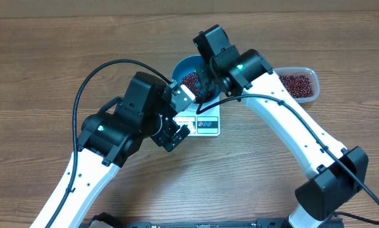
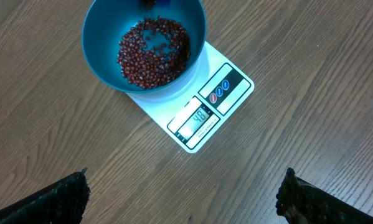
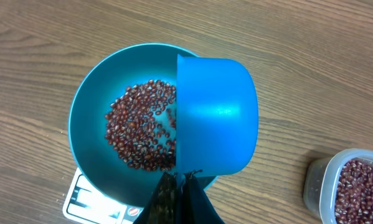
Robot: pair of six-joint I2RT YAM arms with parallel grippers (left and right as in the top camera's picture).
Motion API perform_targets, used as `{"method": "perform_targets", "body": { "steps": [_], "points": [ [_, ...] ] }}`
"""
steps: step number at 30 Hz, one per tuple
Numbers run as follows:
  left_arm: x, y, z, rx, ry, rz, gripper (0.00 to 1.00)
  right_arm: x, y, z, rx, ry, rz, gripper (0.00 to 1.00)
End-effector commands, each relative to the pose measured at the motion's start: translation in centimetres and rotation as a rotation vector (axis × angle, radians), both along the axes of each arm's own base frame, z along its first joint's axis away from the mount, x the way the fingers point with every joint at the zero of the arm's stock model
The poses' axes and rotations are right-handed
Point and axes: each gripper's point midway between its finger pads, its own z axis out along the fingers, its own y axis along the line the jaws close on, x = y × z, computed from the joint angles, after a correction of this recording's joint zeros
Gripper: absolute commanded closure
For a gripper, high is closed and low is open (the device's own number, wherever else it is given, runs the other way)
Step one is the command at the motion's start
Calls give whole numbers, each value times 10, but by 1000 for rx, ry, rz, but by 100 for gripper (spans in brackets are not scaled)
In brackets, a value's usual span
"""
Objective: Scoop item into bowl and weigh 150g on scale
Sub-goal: 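Tip the scoop to pour red beans into the teal bowl, right gripper, then move the empty scoop back to the bean tub with the right gripper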
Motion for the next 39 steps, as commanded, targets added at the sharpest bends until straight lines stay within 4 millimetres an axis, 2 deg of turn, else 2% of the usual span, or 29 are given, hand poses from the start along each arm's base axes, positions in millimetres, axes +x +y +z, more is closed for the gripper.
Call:
{"method": "perform_targets", "body": {
  "steps": [1, 12, 22, 31, 36, 39],
  "points": [
    [5, 1, 10, -1, -35, -4, 1, 6, 1, 12, -33, -55, -3, 96],
    [5, 1, 10, -1, -35, -4, 0, 5, -1, 12, -47, -57, -7, 96],
    [5, 1, 10, -1, -35, -4, 0, 0, 10, 13, -55, -64, 24, 96],
    [5, 1, 10, -1, -35, -4, 1, 5, 11, 18, -30, -92, -9, 96],
    [5, 1, 10, -1, -35, -4, 0, 6, 6, 31, 4, -113, -46, 96],
    [5, 1, 10, -1, -35, -4, 1, 11, -11, 48, 22, -148, -121, 96]
  ]
}}
